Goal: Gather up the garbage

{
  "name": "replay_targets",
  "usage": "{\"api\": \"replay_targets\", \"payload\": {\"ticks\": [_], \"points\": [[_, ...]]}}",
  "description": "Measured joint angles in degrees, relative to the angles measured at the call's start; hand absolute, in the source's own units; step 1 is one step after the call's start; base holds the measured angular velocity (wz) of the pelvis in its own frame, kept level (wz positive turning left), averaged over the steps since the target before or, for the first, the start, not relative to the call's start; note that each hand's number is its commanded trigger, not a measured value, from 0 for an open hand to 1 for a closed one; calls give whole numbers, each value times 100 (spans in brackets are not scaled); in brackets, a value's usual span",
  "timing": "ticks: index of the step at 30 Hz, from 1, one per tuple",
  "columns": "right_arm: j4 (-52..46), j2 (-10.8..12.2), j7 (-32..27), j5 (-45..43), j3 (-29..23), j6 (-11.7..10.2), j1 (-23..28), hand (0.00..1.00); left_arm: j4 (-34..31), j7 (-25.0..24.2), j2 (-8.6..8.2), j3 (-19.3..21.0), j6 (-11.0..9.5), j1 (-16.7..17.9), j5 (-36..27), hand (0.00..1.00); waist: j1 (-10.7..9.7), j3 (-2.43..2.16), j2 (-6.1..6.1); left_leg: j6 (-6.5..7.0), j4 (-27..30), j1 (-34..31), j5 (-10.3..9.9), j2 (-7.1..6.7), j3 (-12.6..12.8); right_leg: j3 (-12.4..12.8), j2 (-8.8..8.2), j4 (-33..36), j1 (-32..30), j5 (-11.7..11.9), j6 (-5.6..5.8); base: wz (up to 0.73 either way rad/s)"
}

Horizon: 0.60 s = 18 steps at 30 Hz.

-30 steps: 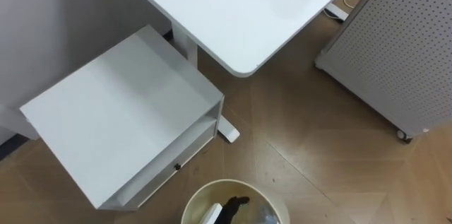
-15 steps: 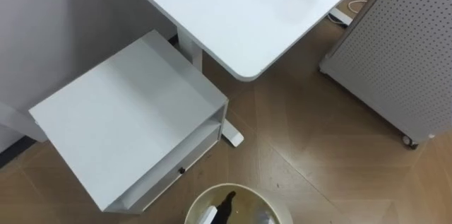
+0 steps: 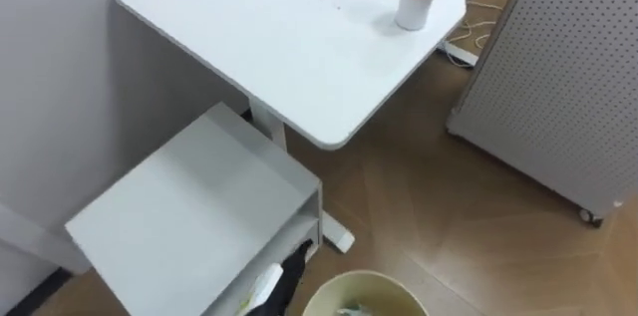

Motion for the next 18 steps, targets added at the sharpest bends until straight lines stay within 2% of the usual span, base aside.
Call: {"api": "replay_targets", "payload": {"ticks": [2,5,7,11,14,15,17,18], "points": [[35,-12,-28,15,-2,-5,50,100,-265,194,95,164,-54,140,-8,0,2,-4,-14,-56,-56,353,-81,35,195,-149,-55,-9,203,-5,4,-58],[-21,-27,-88,-134,-120,-19,147,100,-918,436,309,366,-104,463,-4,0,-28,-18,-16,-157,-104,675,-181,66,160,-323,-49,-49,472,-18,-23,-37],[-36,-95,-94,-219,-234,-87,230,100,-1303,558,313,489,-166,661,-7,0,-157,-36,-11,-196,-161,861,-196,84,95,-409,-5,-209,731,-22,-29,0],[-146,-213,-144,-264,-269,-165,468,100,-1533,695,377,583,-166,869,-10,0,-144,-96,-61,-241,-239,1117,-222,103,26,-486,51,-410,1068,-23,-27,0],[-238,-236,-133,-453,-336,-165,571,100,-1883,961,398,615,-200,903,-9,0,-90,-122,-96,-304,-239,1397,-260,150,-56,-618,85,-514,1327,-24,-28,-21],[-296,-234,-123,-458,-336,-166,602,100,-1991,1037,395,666,-222,906,-3,0,11,-140,-124,-324,-237,1545,-272,172,-64,-622,107,-515,1370,-39,-53,-65],[-391,-233,-84,-505,-327,-165,639,100,-2113,1088,389,812,-256,921,-5,0,176,-158,-136,-354,-232,1740,-291,195,-260,-599,175,-503,1443,-54,-104,-74],[-481,-232,-68,-611,-320,-164,694,100,-2213,1122,394,918,-255,965,-6,0,233,-169,-123,-355,-225,1853,-291,207,-458,-563,246,-529,1517,-45,-138,-70]]}}
